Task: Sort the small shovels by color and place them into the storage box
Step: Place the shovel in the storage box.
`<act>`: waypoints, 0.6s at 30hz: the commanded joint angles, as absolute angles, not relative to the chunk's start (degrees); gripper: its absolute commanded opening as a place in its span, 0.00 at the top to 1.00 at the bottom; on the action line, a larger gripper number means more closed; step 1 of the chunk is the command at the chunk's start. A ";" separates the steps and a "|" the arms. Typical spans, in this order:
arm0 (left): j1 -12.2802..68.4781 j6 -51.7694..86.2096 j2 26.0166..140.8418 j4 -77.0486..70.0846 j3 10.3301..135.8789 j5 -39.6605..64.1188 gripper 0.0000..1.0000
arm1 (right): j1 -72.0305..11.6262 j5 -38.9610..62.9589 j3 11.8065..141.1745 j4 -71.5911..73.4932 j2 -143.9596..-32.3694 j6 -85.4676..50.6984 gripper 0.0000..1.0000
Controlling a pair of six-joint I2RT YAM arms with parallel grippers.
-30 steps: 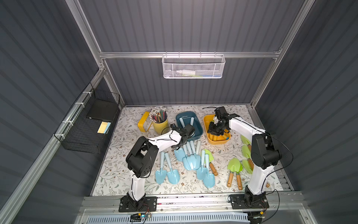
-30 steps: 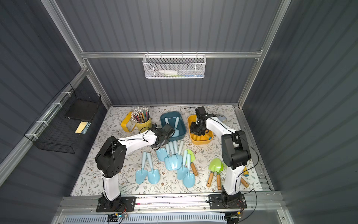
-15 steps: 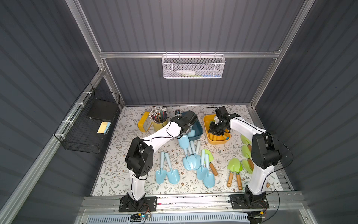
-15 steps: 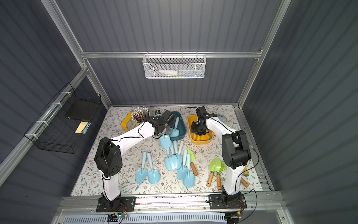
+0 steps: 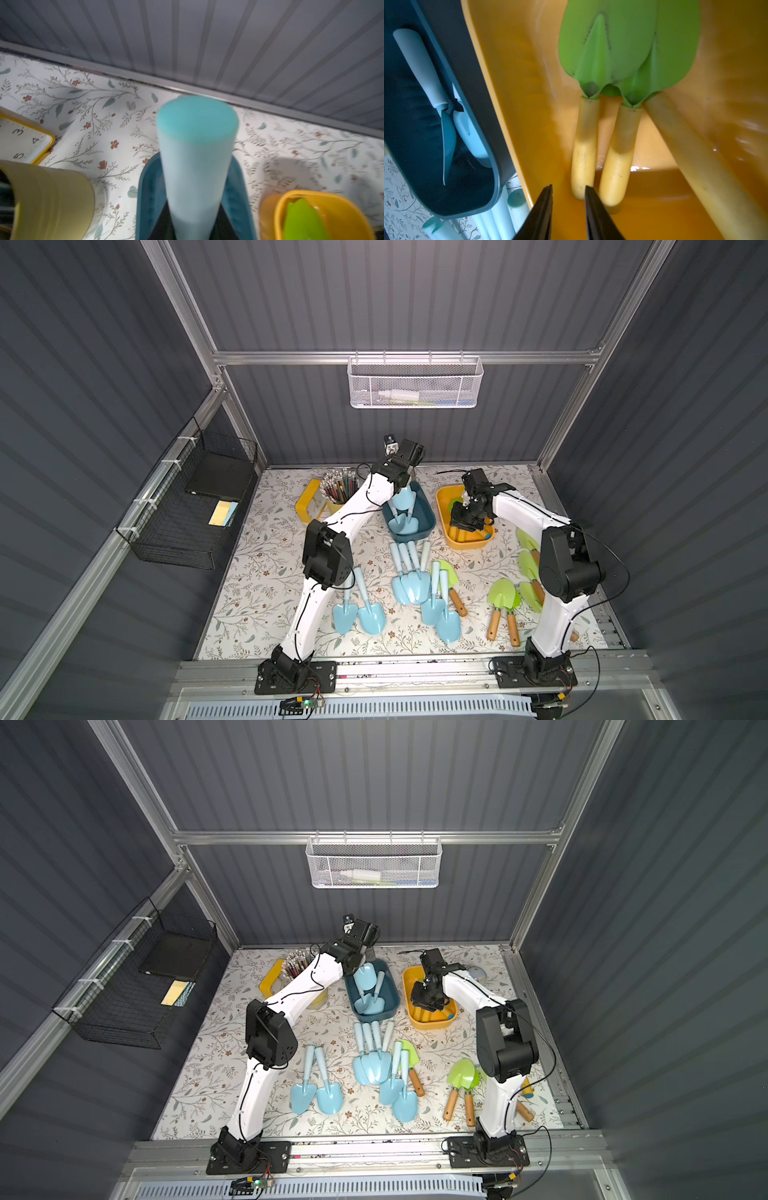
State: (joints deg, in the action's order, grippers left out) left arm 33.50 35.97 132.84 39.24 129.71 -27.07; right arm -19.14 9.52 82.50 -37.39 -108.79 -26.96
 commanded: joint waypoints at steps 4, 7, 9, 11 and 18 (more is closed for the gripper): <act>33.31 33.62 133.05 32.36 122.64 -23.77 1.00 | -18.90 8.78 83.14 -38.90 -107.22 -27.24 0.69; 33.31 34.85 134.16 33.51 121.43 -23.46 1.00 | -18.90 9.24 83.46 -39.33 -107.61 -27.41 0.69; 33.30 35.84 134.47 34.36 120.14 -23.47 1.00 | -18.96 9.23 83.50 -39.59 -107.59 -27.50 0.69; 33.31 35.83 134.45 33.95 118.32 -23.15 1.00 | -18.91 9.23 83.32 -39.55 -107.64 -27.58 0.69; 33.31 35.33 134.92 32.78 114.92 -20.57 1.00 | -18.90 8.97 82.97 -39.98 -107.74 -27.50 0.69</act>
State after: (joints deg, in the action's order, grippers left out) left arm 33.04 35.16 133.84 33.34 115.70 -22.00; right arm -19.05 9.17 82.50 -38.61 -108.33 -27.00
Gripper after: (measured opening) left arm 0.225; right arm 0.309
